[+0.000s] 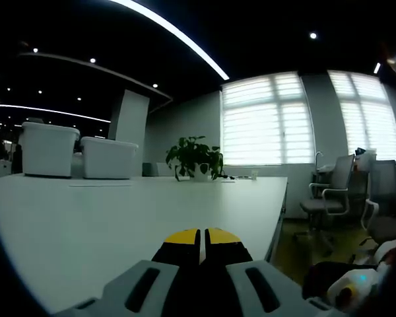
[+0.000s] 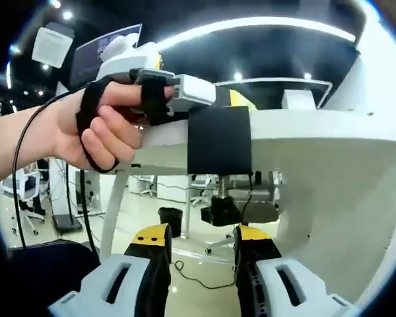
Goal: Clamp the fixed fixture on the desktop, loosen the retaining clip, secure it to the edge of the desk, and tighten the retaining clip.
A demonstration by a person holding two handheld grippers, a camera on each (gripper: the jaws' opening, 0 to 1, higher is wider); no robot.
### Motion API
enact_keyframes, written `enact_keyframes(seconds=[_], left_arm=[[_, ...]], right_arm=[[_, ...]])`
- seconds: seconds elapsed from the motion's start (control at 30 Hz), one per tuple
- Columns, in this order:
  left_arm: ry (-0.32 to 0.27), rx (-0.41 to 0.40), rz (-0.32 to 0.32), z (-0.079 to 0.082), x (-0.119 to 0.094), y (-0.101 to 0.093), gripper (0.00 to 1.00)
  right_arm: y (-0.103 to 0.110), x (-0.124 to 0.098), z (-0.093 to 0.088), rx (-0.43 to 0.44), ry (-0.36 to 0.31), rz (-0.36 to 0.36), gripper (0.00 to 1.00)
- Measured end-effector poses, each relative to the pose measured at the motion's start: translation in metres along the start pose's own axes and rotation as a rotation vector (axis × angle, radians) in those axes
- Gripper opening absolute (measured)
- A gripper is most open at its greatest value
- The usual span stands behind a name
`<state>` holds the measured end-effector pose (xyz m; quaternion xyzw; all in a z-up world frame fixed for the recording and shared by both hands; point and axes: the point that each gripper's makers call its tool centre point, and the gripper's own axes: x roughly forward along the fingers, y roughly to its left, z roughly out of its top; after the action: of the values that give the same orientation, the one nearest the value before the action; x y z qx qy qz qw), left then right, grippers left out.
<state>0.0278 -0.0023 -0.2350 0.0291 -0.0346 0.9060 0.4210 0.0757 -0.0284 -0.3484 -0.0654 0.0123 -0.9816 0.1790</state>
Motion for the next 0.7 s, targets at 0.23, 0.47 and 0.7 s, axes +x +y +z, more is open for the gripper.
enact_keyframes(seconds=[0.23, 0.47, 0.7], left_arm=[[0.0, -0.001, -0.001, -0.001, 0.0, 0.0, 0.04], [0.0, 0.002, -0.001, -0.001, -0.001, 0.0, 0.04], [0.0, -0.011, 0.0, 0.0, -0.001, 0.0, 0.03]], right_arm=[[-0.008, 0.019, 0.006, 0.017, -0.003, -0.04, 0.35], [-0.013, 0.02, 0.005, 0.027, -0.005, -0.036, 0.26], [-0.01, 0.021, 0.005, 0.018, -0.012, 0.041, 0.26]])
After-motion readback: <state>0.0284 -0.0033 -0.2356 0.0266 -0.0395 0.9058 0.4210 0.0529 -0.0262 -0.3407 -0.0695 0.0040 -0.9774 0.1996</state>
